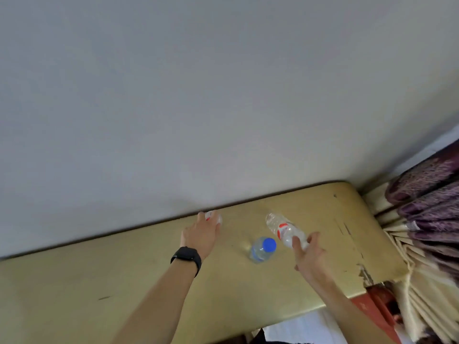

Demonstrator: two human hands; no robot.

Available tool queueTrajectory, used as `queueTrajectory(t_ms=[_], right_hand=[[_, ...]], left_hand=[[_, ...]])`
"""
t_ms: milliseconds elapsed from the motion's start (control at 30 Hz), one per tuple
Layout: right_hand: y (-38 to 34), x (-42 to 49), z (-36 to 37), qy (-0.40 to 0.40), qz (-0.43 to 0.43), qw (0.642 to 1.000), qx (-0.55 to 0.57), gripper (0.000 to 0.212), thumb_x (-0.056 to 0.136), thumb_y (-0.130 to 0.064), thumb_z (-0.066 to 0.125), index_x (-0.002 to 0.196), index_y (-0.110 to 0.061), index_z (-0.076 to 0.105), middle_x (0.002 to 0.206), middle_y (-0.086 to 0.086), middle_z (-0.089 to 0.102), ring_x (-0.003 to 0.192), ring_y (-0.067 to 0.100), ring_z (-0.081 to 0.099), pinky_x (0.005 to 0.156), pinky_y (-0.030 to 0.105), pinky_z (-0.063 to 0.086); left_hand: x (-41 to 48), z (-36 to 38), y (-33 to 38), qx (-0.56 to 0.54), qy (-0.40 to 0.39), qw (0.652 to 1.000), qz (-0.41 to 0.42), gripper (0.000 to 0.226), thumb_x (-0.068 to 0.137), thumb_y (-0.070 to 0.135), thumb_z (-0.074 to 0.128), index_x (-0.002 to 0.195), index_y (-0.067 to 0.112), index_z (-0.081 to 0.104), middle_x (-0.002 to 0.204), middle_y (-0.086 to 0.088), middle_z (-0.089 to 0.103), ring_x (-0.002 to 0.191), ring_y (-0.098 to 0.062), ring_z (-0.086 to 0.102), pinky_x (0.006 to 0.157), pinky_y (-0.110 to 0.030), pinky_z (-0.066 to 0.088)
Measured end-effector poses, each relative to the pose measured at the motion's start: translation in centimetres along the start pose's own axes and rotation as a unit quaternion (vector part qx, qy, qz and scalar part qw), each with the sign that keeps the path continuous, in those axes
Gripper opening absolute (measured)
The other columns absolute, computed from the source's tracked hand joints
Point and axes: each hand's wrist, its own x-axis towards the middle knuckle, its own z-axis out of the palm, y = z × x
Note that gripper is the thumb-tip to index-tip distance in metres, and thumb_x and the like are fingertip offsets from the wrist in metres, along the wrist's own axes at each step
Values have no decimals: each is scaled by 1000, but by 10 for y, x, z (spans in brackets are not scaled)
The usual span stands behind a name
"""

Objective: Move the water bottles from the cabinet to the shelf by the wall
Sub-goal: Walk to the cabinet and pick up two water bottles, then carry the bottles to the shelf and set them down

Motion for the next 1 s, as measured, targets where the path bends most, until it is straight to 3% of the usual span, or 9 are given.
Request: queueTrajectory(t_ms=[100,200,267,433,533,633,800,900,1000], right_hand=[[32,-58,-2,53,27,998,8,32,93,-52,49,100,-24,36,68,7,64,61,28,66,62,41,57],[50,-119,3,97,50,993,-36,27,95,-43,53,99,-23,34,63,1,56,60,33,63,56,37,46],[53,-153,5,92,70,991,-60,24,95,-43,48,104,-23,39,68,-2,55,59,24,57,59,36,43],[44,-227,17,118,133,984,-19,29,92,-49,49,91,-25,30,69,8,66,65,31,62,60,39,48],[46,-270,20,119,168,979,-6,27,89,-46,49,92,-24,34,70,9,64,65,34,60,58,38,46],[53,-310,22,137,175,975,23,23,87,-43,51,93,-25,38,64,6,62,61,31,60,55,38,47],[81,-391,22,185,190,959,97,23,85,-57,49,92,-36,45,69,1,66,60,21,66,59,42,56],[109,-460,13,259,233,929,122,22,86,-57,51,94,-37,46,66,1,65,61,23,66,63,41,56],[142,-545,2,328,291,897,57,24,90,-54,50,100,-33,50,69,8,65,70,34,62,64,39,51]], left_hand=[[-13,14,-19,-13,2,998,56,11,102,27,34,113,25,35,103,-1,46,64,-30,63,54,-34,50],[-22,23,-43,12,2,996,89,18,98,21,45,107,23,30,94,-2,52,55,-26,59,47,-30,44],[-37,24,-59,64,-28,993,99,18,98,20,42,113,19,31,96,-6,59,62,-27,58,51,-32,41],[-100,11,-88,22,-67,990,123,23,103,26,25,120,18,37,101,-9,62,69,-27,51,58,-32,31],[-122,-1,-87,80,-85,971,207,21,101,29,29,118,19,37,84,-2,61,72,-27,58,56,-32,34],[-144,-7,-68,169,-144,925,309,45,101,37,33,140,14,32,92,-4,65,82,-28,63,62,-33,41],[-228,3,9,235,-238,832,442,50,101,43,31,137,8,38,99,-9,63,85,-31,59,69,-37,46],[-307,12,70,270,-205,761,553,41,100,42,36,122,9,43,112,-18,64,99,-37,61,71,-38,44],[-393,17,124,288,-130,683,658,39,97,41,39,124,12,40,110,-17,66,96,-38,63,68,-36,40]])
